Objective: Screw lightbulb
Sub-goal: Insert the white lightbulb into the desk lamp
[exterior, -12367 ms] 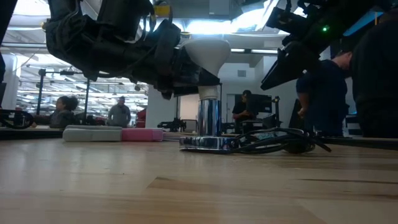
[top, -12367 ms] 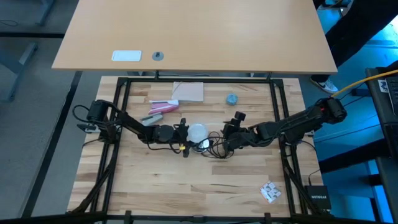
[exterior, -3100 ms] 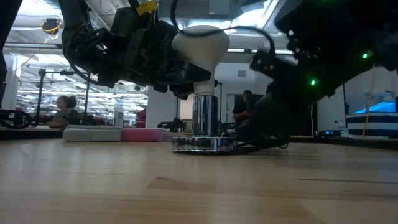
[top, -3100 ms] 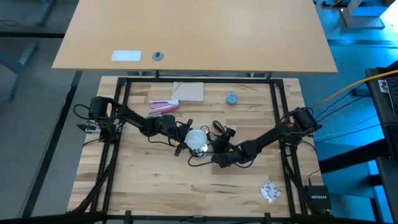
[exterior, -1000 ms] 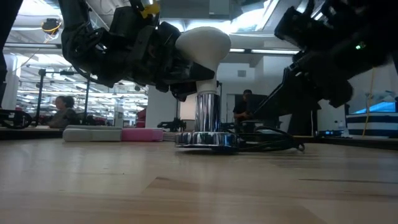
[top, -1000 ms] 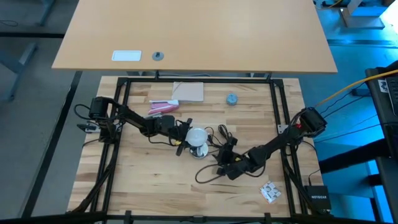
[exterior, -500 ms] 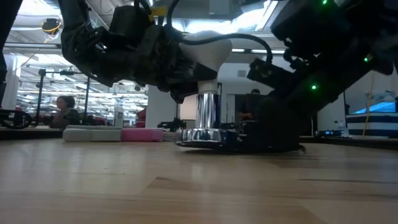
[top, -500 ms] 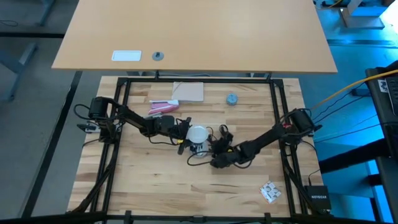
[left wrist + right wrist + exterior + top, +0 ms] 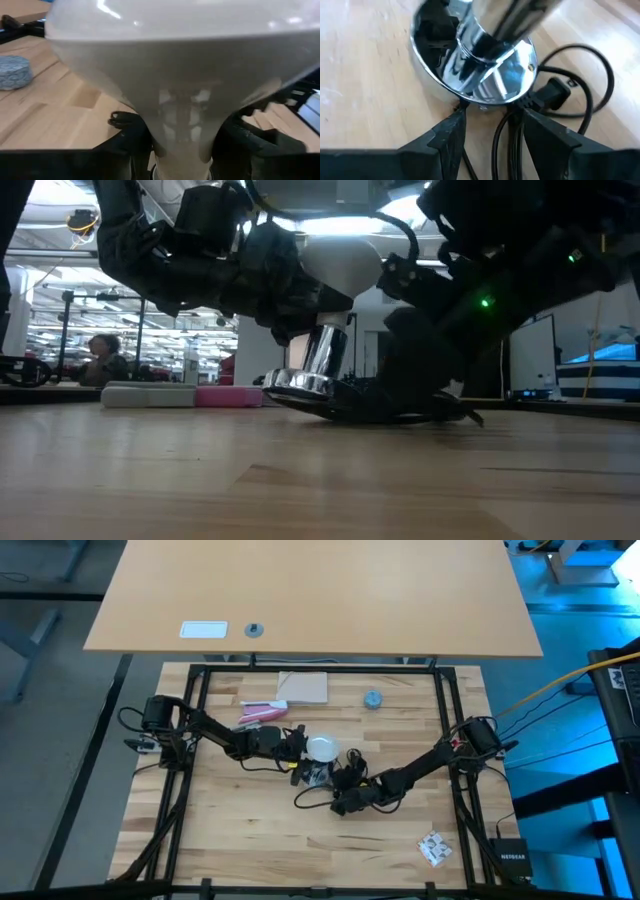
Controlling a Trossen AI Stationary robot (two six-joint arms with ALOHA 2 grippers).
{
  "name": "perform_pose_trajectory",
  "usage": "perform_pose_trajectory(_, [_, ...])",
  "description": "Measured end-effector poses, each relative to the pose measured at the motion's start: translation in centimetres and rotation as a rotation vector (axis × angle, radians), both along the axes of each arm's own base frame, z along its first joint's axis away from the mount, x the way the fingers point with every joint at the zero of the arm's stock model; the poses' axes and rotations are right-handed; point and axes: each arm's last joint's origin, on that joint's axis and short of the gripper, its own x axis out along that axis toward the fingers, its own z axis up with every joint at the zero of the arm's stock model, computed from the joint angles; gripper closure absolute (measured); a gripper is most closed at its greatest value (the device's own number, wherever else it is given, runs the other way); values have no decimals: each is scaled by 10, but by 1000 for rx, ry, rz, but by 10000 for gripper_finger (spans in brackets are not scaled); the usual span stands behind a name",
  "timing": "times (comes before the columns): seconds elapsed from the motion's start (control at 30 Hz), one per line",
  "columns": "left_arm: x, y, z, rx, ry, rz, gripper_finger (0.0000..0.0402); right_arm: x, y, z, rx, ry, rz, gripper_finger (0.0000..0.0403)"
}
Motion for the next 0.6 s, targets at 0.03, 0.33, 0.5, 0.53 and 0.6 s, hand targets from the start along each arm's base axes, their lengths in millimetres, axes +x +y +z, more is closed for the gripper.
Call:
perform_pose_trajectory(0.03, [0, 0, 0, 1, 5, 8, 238, 1, 0, 1, -6, -1, 6, 205])
perform_pose_trajectory(0.33, [0, 1, -1, 12, 15, 22, 238, 7, 3, 8, -33, -15, 41, 205])
perform_pose_trajectory(0.5, [0, -3, -2, 46, 17, 6, 238, 4, 2, 7, -97, 47, 84, 205])
perform_pose_trajectory(0.53, [0, -4, -2, 58, 17, -3, 238, 3, 1, 8, -117, 65, 98, 205])
perform_pose_trajectory(0.6, [-1, -5, -3, 67, 28, -30, 238, 1, 0, 11, -161, 88, 124, 205])
